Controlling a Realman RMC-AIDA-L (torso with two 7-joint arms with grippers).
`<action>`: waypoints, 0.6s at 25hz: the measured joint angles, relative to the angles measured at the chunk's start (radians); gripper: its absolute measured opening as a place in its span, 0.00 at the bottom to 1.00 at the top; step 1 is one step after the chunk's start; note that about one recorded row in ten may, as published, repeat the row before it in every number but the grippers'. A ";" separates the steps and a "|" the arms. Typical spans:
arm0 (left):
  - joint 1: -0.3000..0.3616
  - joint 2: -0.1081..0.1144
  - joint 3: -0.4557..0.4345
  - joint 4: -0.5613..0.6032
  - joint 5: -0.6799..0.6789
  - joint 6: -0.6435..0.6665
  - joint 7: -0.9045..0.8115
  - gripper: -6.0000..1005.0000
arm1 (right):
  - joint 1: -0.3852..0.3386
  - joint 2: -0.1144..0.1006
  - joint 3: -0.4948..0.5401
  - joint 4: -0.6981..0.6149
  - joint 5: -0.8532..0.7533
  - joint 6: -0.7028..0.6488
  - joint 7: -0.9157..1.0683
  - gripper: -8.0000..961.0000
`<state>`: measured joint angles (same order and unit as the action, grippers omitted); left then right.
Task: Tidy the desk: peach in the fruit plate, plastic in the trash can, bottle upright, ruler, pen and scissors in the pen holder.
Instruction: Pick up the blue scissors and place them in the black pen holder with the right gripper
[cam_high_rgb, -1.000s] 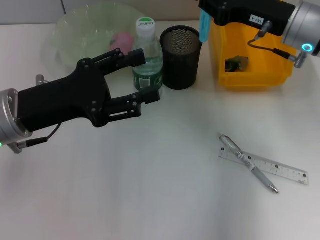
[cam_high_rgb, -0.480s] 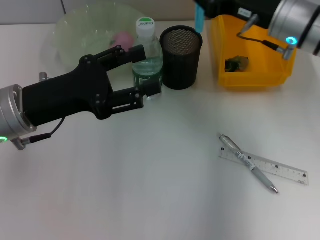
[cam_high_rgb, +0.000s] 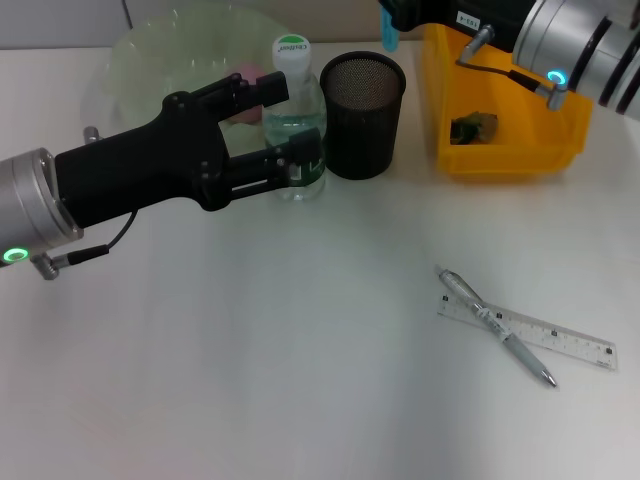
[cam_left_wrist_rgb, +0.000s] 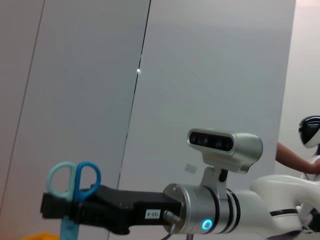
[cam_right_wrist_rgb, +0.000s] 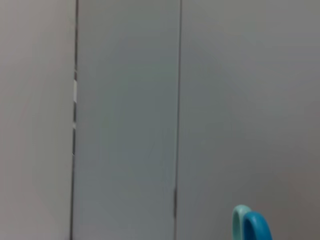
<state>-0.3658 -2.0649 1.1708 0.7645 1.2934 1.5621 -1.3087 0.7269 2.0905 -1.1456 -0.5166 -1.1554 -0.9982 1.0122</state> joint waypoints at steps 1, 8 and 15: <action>-0.002 0.000 0.000 0.000 0.000 -0.003 0.000 0.80 | 0.006 0.000 -0.007 0.005 0.004 0.020 -0.002 0.11; -0.018 0.000 0.000 -0.001 -0.001 -0.041 -0.025 0.80 | 0.032 0.001 -0.034 0.044 0.051 0.089 -0.038 0.11; -0.029 -0.003 0.000 -0.008 -0.007 -0.064 -0.029 0.80 | 0.029 0.002 -0.034 0.050 0.053 0.108 -0.043 0.11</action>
<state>-0.3949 -2.0675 1.1703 0.7569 1.2863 1.4979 -1.3373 0.7557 2.0922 -1.1797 -0.4664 -1.1025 -0.8903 0.9688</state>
